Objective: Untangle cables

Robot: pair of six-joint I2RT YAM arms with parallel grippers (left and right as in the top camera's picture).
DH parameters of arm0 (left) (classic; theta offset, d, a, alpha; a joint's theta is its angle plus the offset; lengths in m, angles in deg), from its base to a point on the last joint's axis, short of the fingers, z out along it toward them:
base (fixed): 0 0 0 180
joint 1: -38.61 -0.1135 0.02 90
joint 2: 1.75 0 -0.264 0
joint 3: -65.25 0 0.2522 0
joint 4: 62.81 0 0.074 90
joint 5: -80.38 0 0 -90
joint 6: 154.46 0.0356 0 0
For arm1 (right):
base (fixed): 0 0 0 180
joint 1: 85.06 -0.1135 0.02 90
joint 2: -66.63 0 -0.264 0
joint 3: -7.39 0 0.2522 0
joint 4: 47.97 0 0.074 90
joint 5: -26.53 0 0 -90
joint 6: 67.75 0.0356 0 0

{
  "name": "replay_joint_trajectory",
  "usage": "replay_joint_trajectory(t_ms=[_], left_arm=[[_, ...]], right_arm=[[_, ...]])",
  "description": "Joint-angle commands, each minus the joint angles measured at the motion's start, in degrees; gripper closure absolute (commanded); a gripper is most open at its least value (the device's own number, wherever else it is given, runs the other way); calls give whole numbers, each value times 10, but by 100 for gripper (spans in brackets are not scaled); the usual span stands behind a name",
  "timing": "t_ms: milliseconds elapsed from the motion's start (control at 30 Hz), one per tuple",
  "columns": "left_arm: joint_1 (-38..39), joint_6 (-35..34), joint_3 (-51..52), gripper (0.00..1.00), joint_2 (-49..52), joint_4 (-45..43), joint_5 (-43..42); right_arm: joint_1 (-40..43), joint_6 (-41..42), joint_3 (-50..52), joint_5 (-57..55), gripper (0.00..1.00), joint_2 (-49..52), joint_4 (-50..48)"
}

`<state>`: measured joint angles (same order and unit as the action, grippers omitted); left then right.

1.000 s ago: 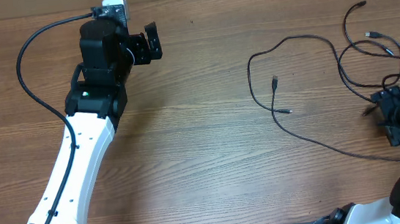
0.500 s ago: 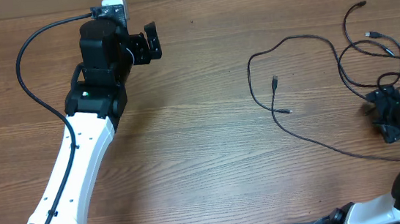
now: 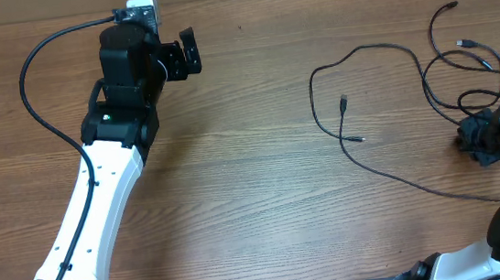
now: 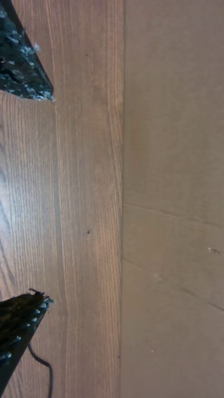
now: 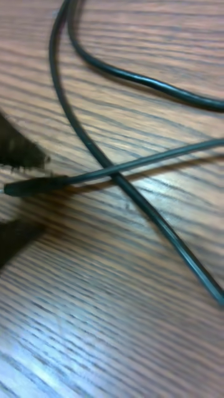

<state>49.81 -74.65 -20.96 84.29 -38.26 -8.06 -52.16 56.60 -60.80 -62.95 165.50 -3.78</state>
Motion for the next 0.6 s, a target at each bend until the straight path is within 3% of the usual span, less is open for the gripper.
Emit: replay_joint_trajectory(t_ms=[0,233,433,467,500,567], left_arm=[[-6,-1,-3,0,1,-1,6],[-11,-1,-3,1,1,1,5],[-12,-1,-3,0,1,14,10],[-12,-1,-3,1,1,17,11],[-13,-1,-3,1,1,17,15],[-15,-1,-3,0,1,17,17]], right_arm=[[-1,-2,-8,-37,82,2,-3],[-1,-4,-8,-65,96,2,-2],[-1,-4,-8,-64,96,2,-4],[-1,-4,-8,-62,94,2,-4],[-1,-4,-8,-57,83,2,-4],[-1,-12,-8,-38,72,2,-4]])
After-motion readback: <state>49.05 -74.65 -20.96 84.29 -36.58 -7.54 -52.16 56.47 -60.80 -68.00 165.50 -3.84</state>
